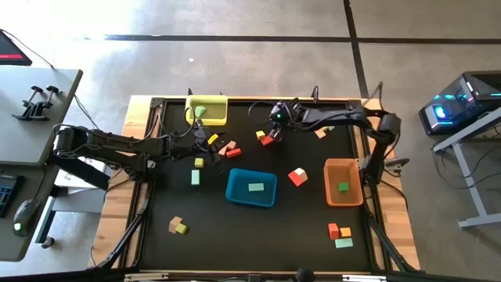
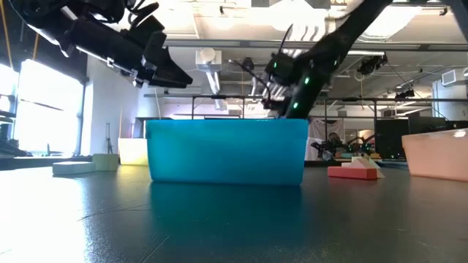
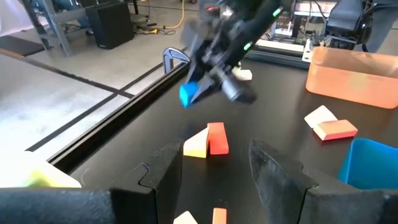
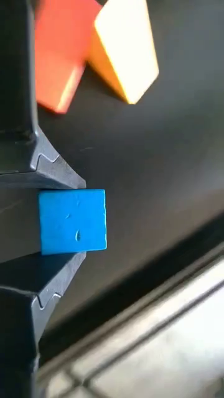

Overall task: Sort blocks by size
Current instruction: Put the dark blue square block into the orange bin

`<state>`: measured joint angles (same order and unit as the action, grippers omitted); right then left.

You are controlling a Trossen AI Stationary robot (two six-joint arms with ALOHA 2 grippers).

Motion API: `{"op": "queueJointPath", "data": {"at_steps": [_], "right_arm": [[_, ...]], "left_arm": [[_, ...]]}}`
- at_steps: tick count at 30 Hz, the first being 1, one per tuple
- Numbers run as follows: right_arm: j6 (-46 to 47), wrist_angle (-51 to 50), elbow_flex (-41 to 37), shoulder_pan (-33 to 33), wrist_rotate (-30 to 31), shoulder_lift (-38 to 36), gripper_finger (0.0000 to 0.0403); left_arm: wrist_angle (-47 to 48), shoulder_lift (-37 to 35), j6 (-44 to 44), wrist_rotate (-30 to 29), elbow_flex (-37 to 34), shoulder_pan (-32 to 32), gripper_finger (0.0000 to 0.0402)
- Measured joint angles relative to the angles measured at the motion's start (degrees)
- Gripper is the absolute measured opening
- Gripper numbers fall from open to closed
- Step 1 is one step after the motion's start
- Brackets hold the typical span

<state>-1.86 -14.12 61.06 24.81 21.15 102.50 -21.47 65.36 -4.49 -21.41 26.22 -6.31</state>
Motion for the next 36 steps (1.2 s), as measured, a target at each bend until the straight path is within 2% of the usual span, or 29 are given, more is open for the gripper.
{"op": "queueJointPath", "data": {"at_steps": [4,8,11,15,19,23,29,33,36], "right_arm": [[3.5,-12.7,0.0,-5.9,7.1,-7.1,0.0126],[11.7,-28.7,0.0,-13.8,12.9,-14.0,0.0126],[21.6,-41.4,0.0,-19.9,15.3,-18.6,0.0126],[38.4,-57.6,0.0,-27.8,15.6,-23.4,0.0126],[53.8,-67.8,0.0,-35.8,10.3,-27.5,0.0126],[63.7,-70.4,0.0,-42.4,2.3,-30.6,0.0126],[69.9,-70.0,-1.3,-46.8,-5.5,-33.2,0.0126],[71.0,-68.1,-8.4,-46.3,-14.2,-36.2,0.0126],[71.5,-63.3,-14.4,-46.0,-17.6,-38.5,0.0126]], "left_arm": [[1.3,0.0,-1.2,0.0,0.0,0.0,0.017],[2.5,0.0,-2.0,0.0,0.0,0.1,0.017],[2.7,0.0,-2.5,0.0,0.0,0.2,0.017],[2.6,0.0,-2.4,0.0,0.0,0.9,0.017],[2.3,0.0,-1.4,0.0,0.0,1.4,0.017],[2.1,0.0,-0.9,0.0,0.0,1.5,0.017],[1.9,0.0,-0.3,0.0,0.0,1.5,0.017],[1.9,0.0,-0.2,0.0,0.0,1.5,0.017],[1.9,0.0,0.1,0.0,0.0,1.5,0.017]]}}
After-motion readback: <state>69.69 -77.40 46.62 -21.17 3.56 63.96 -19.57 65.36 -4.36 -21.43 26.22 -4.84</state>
